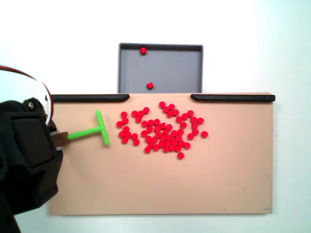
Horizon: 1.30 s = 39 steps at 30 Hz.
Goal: Push granules from left to the grey container
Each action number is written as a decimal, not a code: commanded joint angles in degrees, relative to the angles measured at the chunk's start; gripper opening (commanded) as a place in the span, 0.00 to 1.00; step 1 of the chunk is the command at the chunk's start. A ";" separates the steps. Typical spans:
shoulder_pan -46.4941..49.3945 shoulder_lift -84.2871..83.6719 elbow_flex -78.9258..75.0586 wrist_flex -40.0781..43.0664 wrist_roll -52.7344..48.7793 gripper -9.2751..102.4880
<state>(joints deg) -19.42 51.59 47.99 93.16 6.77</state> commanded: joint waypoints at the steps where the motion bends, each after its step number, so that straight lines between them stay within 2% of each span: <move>1: 1.05 0.35 -1.85 0.00 0.53 0.08; 12: 2.11 -3.43 -5.98 0.44 1.76 0.08; 39: 4.04 -4.04 -5.10 0.70 3.08 0.08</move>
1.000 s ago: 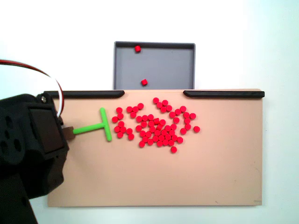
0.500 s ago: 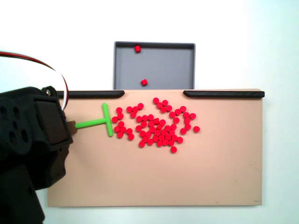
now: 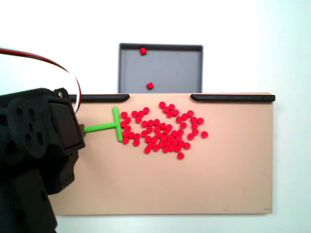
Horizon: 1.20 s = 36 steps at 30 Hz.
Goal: Push granules from left to the grey container
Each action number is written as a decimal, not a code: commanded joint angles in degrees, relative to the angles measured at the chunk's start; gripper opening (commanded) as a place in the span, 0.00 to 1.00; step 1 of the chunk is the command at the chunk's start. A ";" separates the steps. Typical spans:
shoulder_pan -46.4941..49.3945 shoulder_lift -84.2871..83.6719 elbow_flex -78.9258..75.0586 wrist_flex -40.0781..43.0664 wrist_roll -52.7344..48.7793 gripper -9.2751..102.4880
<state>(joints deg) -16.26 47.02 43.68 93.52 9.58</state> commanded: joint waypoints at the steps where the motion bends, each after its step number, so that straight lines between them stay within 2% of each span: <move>1: 0.97 0.53 -0.79 0.35 0.26 0.08; 36: 3.43 0.18 -0.79 0.35 -3.60 0.08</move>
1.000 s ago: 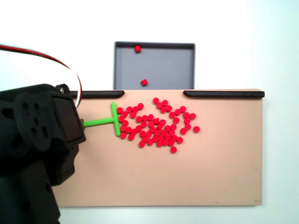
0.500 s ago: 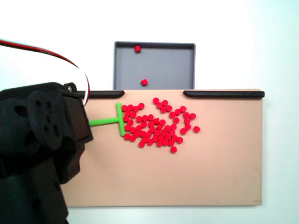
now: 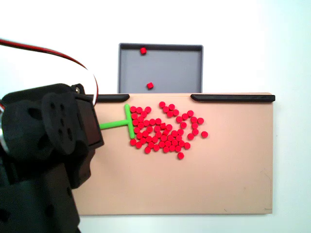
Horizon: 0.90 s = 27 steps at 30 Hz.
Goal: Push granules from left to the grey container
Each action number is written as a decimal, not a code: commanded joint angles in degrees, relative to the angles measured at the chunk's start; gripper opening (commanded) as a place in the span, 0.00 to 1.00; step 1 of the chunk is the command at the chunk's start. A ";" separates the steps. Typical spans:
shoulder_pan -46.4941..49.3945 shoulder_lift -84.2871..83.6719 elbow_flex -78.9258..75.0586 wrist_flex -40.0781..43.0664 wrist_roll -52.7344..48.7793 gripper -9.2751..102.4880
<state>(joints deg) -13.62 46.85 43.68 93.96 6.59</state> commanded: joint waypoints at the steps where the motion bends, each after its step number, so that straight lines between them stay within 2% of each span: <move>1: 0.79 0.35 -0.79 -0.09 -0.70 0.08; 27: 1.58 0.26 -0.79 -0.09 -5.45 0.08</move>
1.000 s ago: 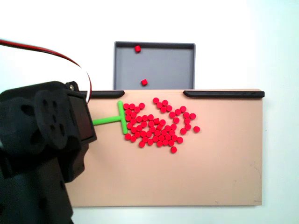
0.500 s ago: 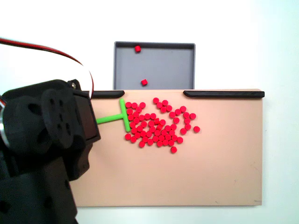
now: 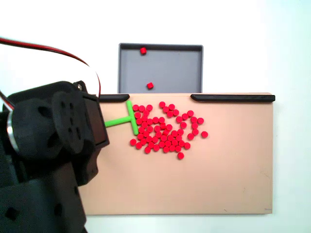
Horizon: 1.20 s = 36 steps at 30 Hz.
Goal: Push granules from left to the grey container
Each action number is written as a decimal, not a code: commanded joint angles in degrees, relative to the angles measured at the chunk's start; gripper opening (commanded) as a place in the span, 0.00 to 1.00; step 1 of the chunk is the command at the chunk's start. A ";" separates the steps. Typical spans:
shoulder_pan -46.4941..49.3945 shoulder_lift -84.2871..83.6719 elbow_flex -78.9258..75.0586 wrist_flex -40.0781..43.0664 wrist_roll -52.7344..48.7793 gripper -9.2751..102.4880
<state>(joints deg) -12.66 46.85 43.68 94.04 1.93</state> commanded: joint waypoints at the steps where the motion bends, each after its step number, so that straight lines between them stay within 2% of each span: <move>1: 0.62 0.26 -0.79 -0.18 -0.88 0.08; 36: 1.32 0.35 -0.70 -0.18 -5.19 0.08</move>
<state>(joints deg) -12.04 46.85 43.68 94.04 -2.72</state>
